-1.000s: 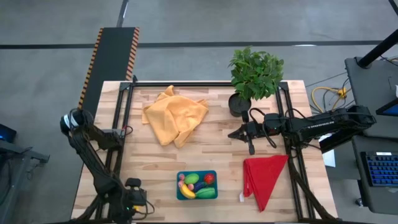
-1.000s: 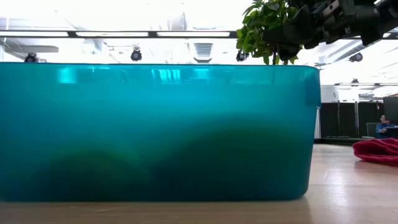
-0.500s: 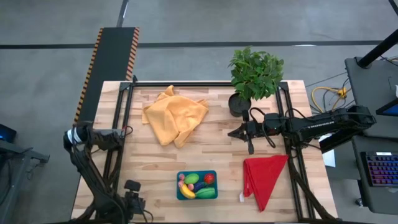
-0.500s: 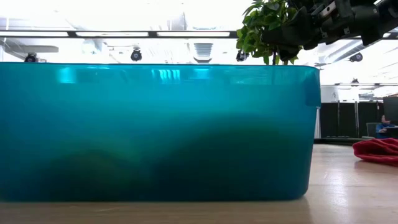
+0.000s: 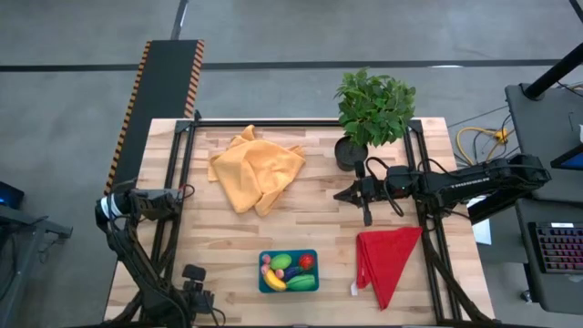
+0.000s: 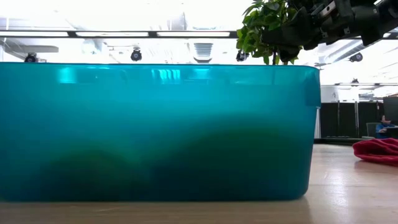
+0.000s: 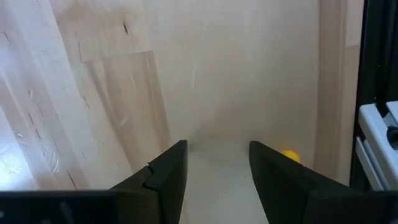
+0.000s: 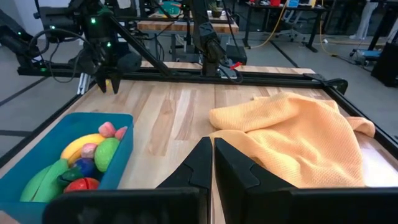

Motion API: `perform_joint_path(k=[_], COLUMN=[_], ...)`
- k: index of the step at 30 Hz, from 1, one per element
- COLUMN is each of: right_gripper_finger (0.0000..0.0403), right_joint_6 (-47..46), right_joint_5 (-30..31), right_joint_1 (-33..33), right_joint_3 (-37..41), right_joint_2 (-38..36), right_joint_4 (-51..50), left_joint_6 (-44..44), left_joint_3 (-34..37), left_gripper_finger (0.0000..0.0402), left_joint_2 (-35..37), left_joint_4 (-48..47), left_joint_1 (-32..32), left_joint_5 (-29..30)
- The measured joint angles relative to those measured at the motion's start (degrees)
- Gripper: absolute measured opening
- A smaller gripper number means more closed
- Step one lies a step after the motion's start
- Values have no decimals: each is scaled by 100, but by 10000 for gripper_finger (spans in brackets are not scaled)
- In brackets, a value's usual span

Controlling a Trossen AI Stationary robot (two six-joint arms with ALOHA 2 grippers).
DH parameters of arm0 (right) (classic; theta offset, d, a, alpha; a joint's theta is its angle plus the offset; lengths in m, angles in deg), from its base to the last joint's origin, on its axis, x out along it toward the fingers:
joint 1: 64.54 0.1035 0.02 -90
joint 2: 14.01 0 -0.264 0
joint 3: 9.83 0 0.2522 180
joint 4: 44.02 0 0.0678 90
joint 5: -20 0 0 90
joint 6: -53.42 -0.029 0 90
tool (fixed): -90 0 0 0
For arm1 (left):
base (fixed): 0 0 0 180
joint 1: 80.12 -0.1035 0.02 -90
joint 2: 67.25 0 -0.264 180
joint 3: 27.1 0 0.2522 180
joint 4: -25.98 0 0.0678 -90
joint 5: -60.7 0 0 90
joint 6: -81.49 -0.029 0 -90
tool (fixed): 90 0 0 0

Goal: Pick and placing Produce into tupperware
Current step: Put the yellow corn into the blue bin

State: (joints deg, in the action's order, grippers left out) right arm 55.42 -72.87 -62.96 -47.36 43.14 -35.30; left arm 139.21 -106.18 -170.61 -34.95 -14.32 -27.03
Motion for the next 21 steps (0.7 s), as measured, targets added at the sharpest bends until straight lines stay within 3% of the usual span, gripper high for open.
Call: perform_joint_path(k=[8,11,21], right_gripper_finger=[9,9,9], right_joint_6=[2,2,20], right_joint_5=[11,11,127], right_joint_1=[-1,-11,-9], right_joint_3=[0,0,0], right_joint_2=[1,1,-1], right_joint_4=[-1,0,0], left_joint_6=[170,728,2284], left_joint_3=[-29,-127,-414], left_gripper_finger=[156,156,156], left_joint_2=[43,112,244], left_joint_4=[-206,-252,-279], left_joint_1=[-7,-7,4], left_joint_5=[-115,-486,-658])
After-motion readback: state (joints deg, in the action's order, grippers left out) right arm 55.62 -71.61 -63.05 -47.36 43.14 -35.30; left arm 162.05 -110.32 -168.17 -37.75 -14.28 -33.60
